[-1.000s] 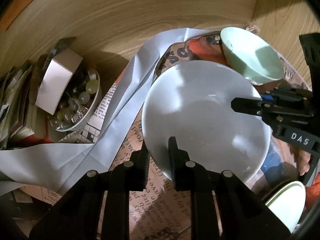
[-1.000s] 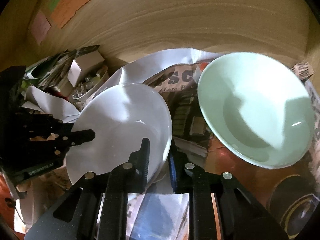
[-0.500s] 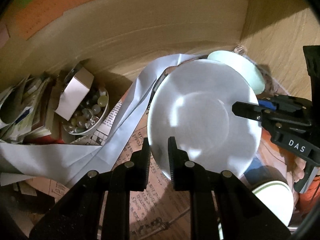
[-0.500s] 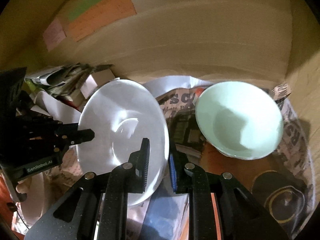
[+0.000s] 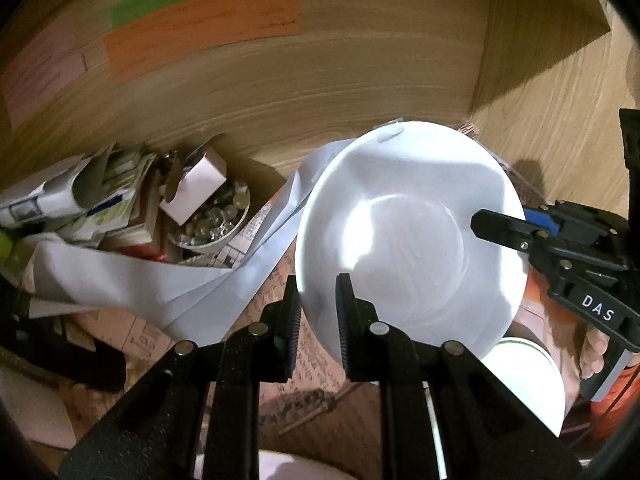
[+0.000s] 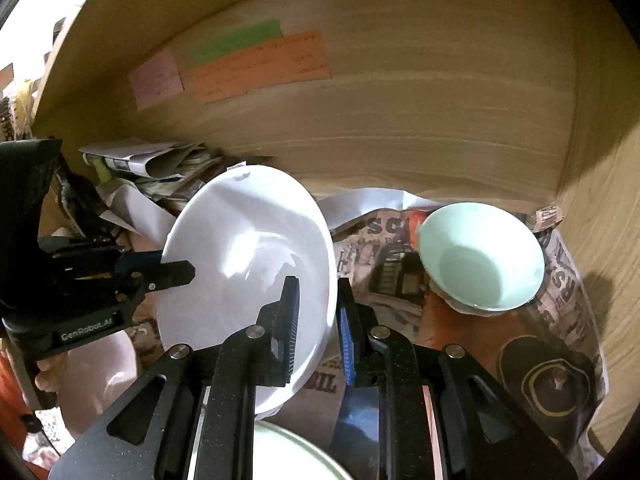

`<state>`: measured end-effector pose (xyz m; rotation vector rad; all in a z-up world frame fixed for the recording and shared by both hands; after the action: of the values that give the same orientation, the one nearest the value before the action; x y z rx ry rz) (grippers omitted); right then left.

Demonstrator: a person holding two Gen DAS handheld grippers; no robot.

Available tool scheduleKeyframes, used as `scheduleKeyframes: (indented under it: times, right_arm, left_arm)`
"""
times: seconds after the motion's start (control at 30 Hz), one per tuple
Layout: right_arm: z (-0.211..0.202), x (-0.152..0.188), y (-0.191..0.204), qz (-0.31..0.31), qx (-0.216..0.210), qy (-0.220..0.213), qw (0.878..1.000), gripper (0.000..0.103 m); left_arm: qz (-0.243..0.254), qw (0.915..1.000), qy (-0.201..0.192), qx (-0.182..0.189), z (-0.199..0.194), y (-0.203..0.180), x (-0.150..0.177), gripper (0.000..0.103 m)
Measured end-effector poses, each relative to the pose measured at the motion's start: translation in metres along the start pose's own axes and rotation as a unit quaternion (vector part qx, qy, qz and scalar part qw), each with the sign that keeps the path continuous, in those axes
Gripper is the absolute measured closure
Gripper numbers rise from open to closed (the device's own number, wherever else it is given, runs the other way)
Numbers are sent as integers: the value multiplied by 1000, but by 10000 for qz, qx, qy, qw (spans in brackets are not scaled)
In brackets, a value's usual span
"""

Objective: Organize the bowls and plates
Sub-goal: 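Carry the white dotted bowl with both grippers over the plate stack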

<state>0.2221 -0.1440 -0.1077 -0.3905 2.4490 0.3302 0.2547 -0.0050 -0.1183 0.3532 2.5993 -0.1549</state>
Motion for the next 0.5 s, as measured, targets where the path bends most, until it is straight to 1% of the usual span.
scheduleKeyframes:
  times: [0.2,0.4,0.5]
  right_arm:
    - [1,5,7,10,-60,29,10000,86]
    - [13,6,12,-12,-23,164,9999,86]
    - [23,6,14,25,-64,293,9995,86]
  left_arm:
    - [-132,9998,-115,13,-11,3,12,87]
    - [-314,9995,33,-4,-3,13,19,87]
    - [-370,9991,219,-21,6,17,20,87]
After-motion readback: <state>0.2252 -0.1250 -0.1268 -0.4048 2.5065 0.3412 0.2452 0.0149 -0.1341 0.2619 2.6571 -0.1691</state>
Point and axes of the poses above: each gripper's, at about its wrist camera, not at the fingertips, and z roughly the way its jaws point, y to its left, x to its underside, the point moved 4 cm from there along z, roughly the way its jaws point, and after that the axes turned 11 degrees about y, right-handed, at the moved point
